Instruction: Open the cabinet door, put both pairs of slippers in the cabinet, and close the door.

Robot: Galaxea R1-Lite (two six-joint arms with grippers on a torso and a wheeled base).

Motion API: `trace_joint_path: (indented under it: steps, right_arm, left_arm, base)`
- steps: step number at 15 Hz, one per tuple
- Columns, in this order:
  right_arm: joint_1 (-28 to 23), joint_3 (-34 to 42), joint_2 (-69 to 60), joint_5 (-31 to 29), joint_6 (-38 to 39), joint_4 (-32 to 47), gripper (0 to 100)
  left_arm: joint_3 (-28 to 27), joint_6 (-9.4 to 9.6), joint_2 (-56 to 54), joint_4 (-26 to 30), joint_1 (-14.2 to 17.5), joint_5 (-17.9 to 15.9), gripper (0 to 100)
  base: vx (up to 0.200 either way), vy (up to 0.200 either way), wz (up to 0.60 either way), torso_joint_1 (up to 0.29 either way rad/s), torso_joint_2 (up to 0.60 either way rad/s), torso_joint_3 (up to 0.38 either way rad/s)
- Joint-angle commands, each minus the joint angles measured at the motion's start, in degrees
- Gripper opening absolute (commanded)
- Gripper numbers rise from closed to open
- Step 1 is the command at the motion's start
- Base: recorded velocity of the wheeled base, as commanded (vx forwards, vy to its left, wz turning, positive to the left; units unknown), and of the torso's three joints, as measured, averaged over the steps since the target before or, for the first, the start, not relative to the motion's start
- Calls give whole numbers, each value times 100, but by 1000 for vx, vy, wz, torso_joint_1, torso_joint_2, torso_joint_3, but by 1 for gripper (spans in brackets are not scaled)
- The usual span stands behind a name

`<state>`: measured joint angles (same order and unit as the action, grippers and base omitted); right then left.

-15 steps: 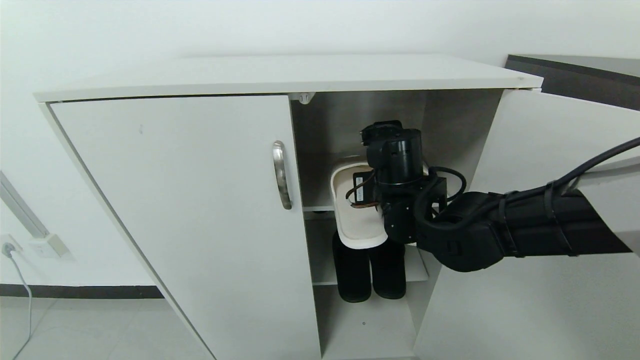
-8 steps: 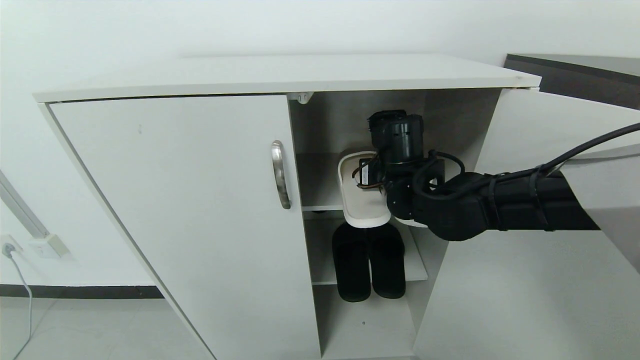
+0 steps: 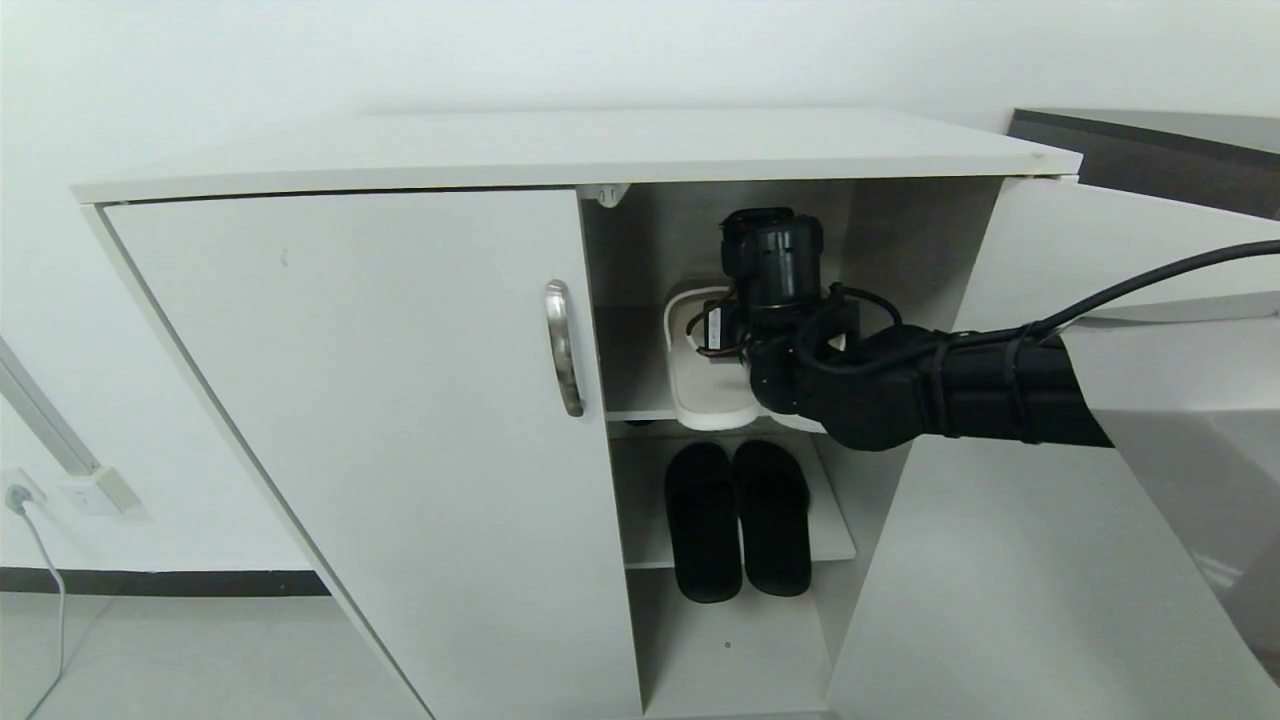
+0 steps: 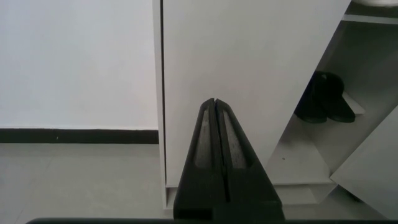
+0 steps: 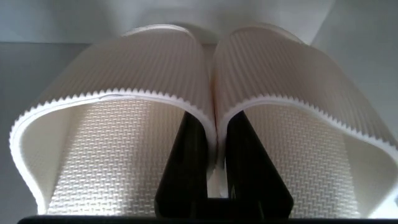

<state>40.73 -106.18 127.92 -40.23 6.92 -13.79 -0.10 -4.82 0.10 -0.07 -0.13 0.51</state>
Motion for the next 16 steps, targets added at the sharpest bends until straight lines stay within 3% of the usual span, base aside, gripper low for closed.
trace_joint_path:
  steps: [1, 12, 13, 16]
  right_arm:
    - [-39, -131, 146, -2, 11, 8, 0]
    - [-91, -193, 295, -2, 11, 8, 0]
    - [-100, -193, 295, -2, 11, 8, 100]
    - [-91, -149, 269, -11, 11, 8, 100]
  left_arm:
    - [1, -2, 8, -1, 5, 2, 0]
    - [1, -2, 8, -1, 5, 2, 0]
    - [1, -2, 8, -1, 5, 2, 0]
    - [1, -2, -1, -1, 5, 2, 0]
  base:
    - [0, 0, 0, 0, 0, 0]
    - [0, 0, 0, 0, 0, 0]
    - [0, 0, 0, 0, 0, 0]
    - [0, 0, 0, 0, 0, 0]
